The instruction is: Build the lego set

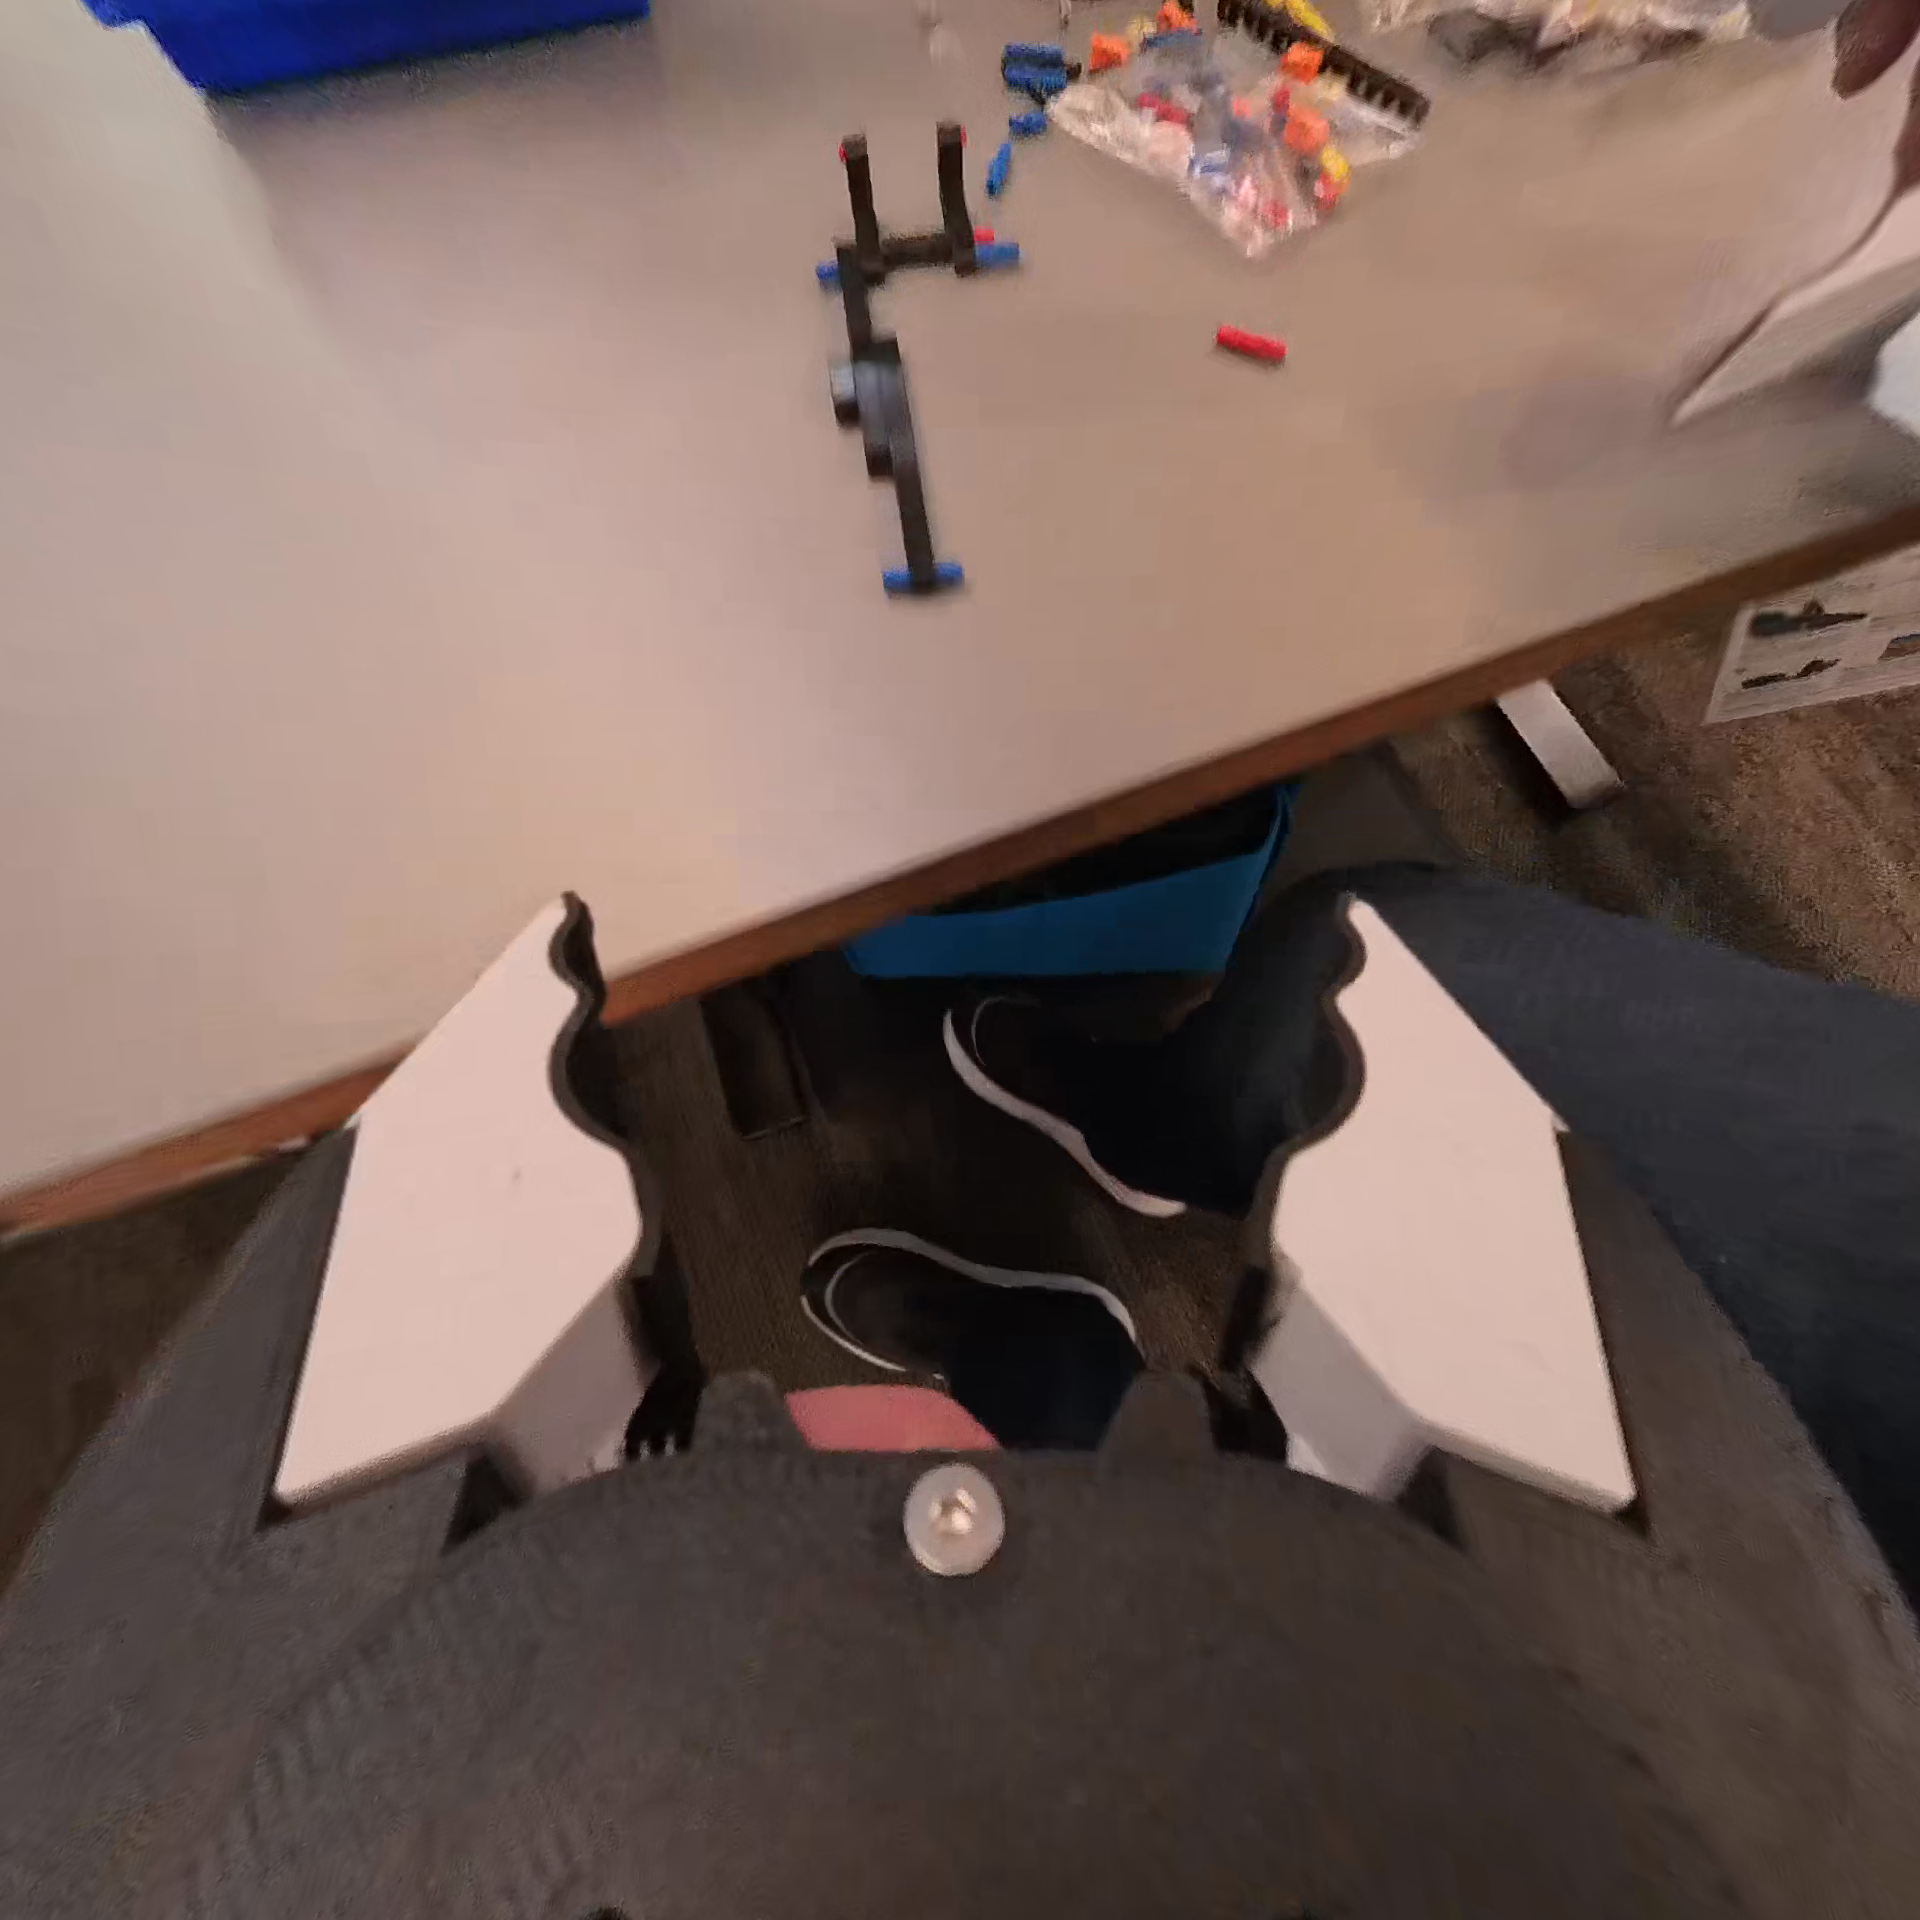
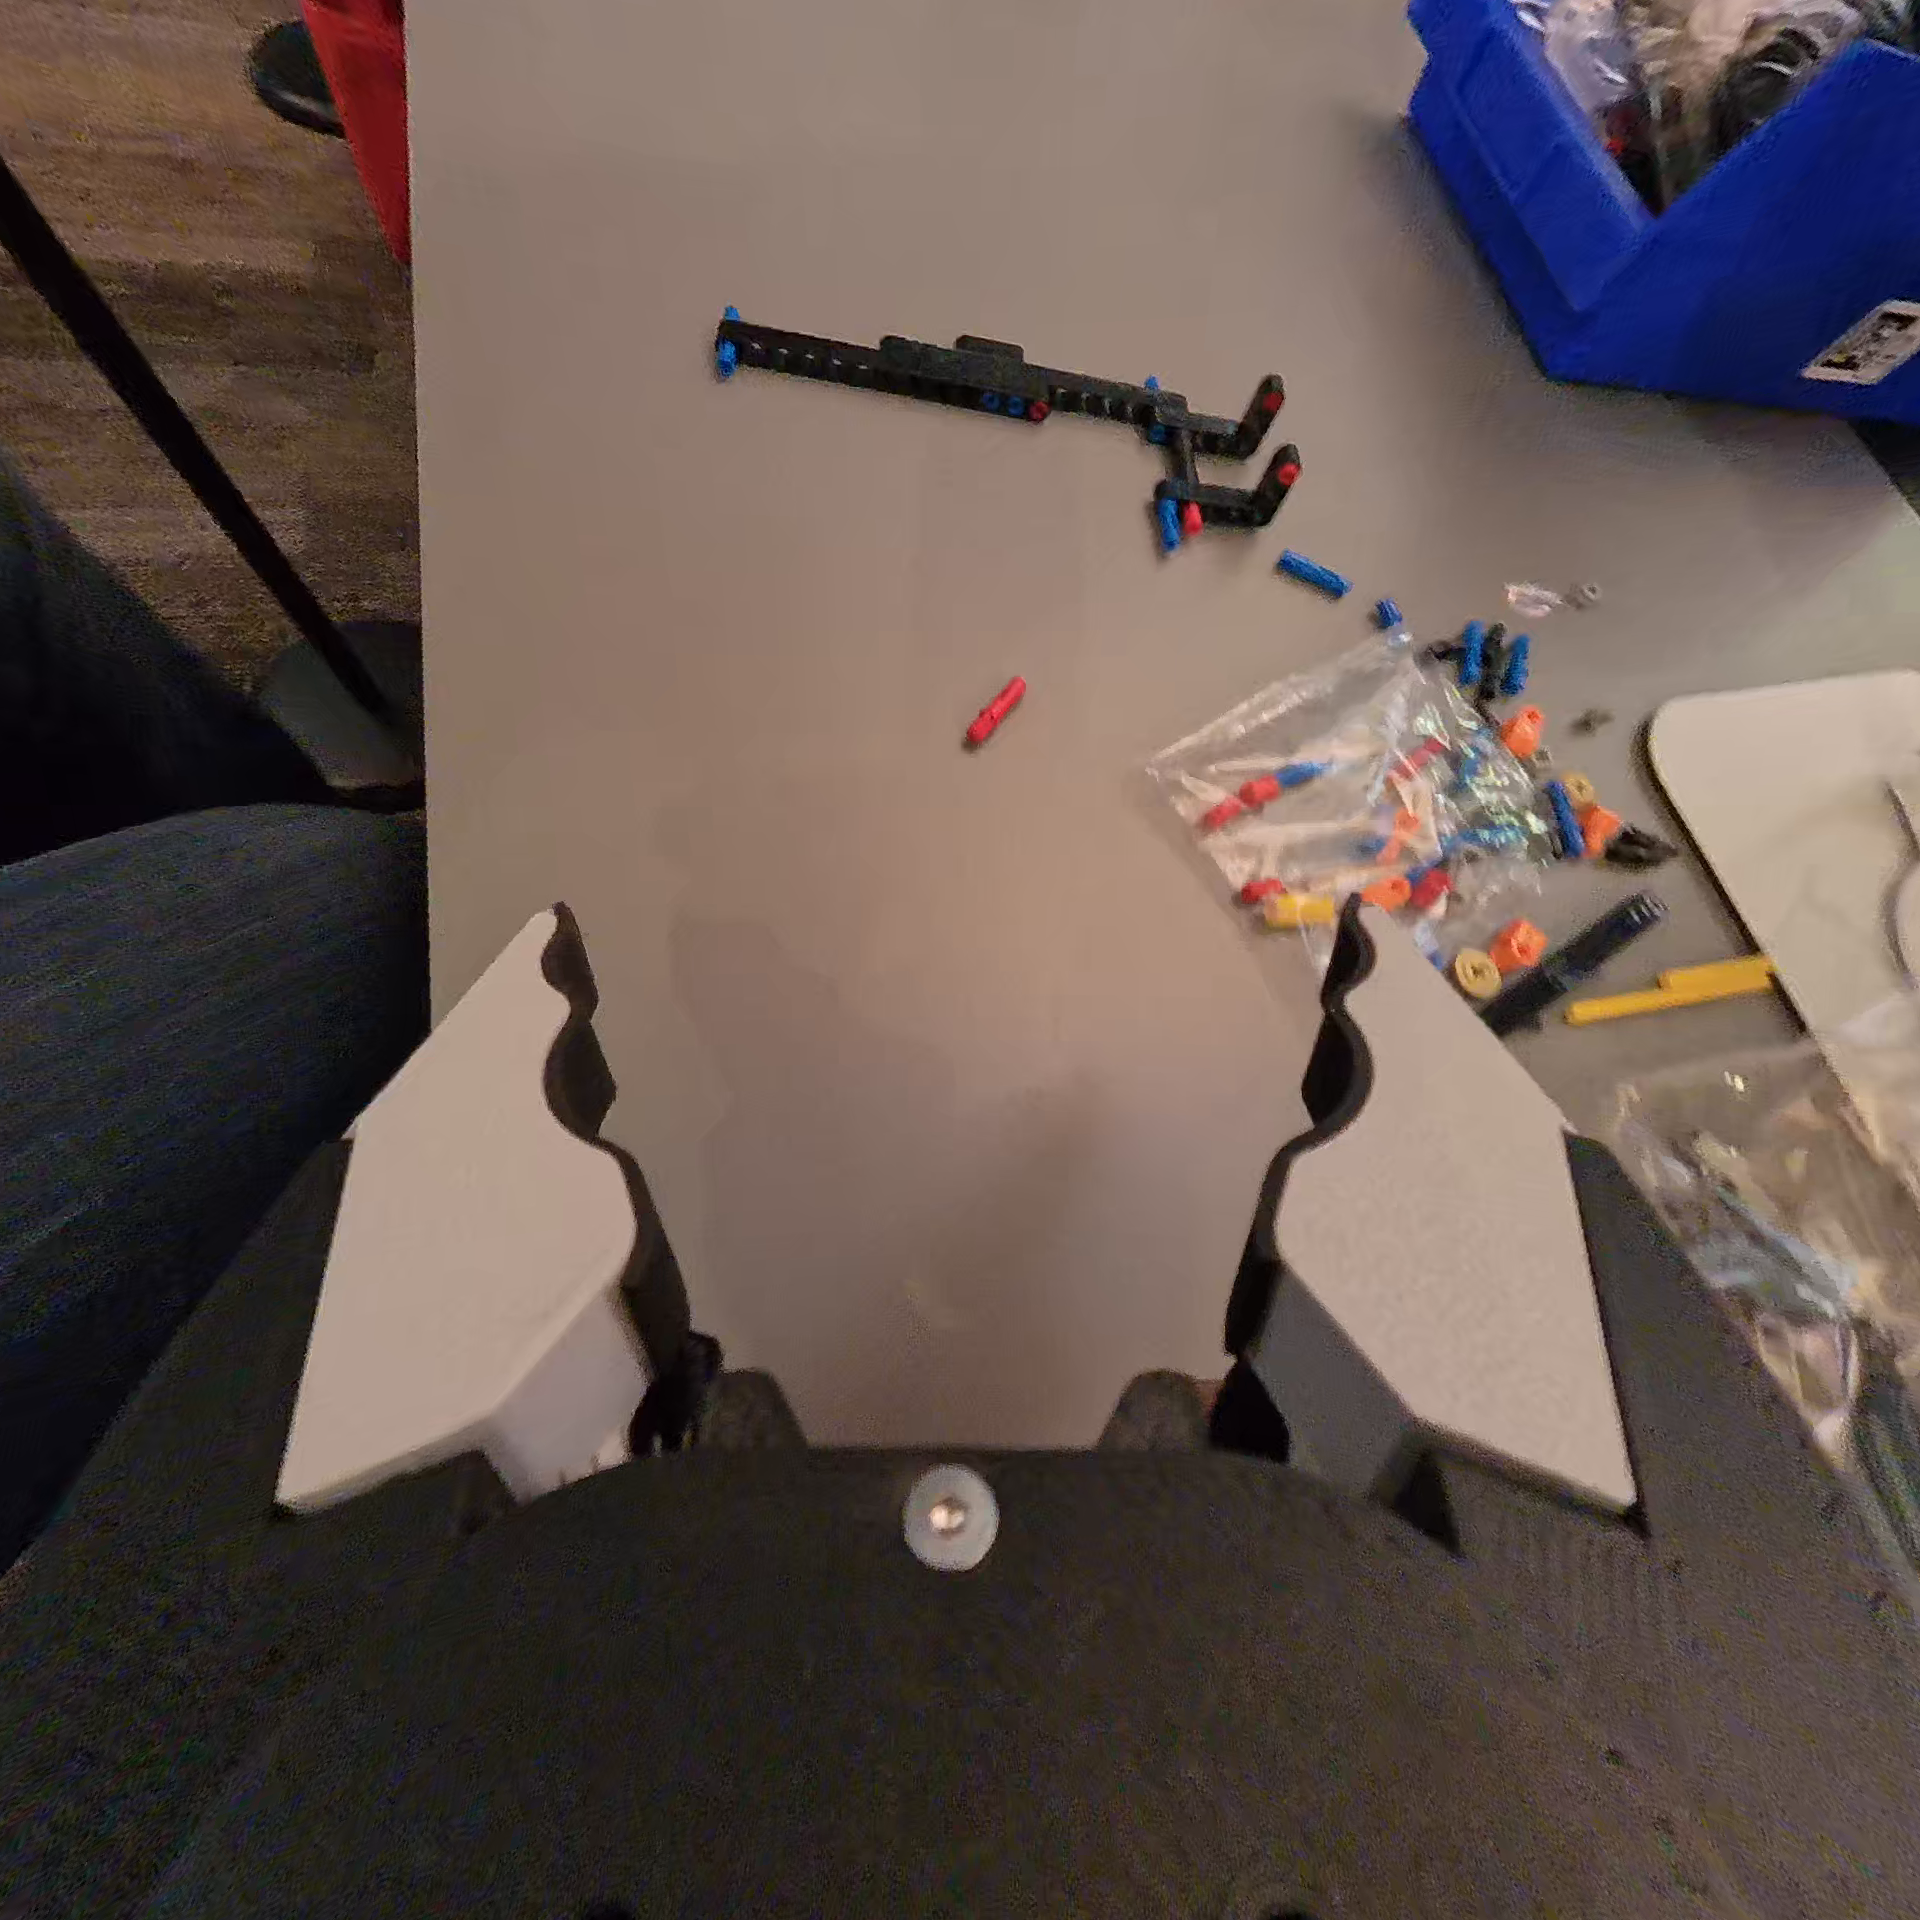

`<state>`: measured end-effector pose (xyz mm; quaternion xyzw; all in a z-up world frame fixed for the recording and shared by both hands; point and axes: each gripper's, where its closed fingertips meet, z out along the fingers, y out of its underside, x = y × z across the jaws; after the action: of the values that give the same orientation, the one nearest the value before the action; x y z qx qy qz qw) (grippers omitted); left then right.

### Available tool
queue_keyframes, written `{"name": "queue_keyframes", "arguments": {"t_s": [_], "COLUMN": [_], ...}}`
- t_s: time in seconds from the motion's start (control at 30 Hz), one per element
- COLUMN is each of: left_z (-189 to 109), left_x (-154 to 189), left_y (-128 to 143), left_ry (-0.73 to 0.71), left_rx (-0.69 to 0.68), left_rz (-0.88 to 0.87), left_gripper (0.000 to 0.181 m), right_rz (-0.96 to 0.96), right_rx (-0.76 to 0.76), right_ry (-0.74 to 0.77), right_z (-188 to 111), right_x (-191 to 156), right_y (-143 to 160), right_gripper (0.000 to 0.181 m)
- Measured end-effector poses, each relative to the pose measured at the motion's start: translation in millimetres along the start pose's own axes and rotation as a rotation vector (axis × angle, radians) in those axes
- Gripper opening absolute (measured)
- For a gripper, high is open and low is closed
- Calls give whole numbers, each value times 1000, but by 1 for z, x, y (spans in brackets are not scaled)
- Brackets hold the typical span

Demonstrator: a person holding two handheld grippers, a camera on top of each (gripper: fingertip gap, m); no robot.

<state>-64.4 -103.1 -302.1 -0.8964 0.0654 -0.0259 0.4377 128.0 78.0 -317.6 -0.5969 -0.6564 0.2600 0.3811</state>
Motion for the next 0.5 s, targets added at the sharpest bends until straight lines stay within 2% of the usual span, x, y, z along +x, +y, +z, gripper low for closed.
{"name": "queue_keyframes", "arguments": {"t_s": [0.3, 0.4, 0.5], "left_z": [86, 107, 122], "left_x": [-60, -80, -93], "left_y": [-57, -66, -73], "left_ry": [-7, -8, -4], "left_rx": [-29, -47, -58], "left_rz": [51, 26, 22], "left_gripper": [145, 156, 158], "right_rz": [-97, -117, -129], "right_rx": [32, 56, 76], "right_ry": [-179, -230, -227], "right_z": [61, 84, 96], "right_x": [-11, -13, -7], "right_y": [-67, -88, -96], "right_gripper": [137, 140, 135]}}
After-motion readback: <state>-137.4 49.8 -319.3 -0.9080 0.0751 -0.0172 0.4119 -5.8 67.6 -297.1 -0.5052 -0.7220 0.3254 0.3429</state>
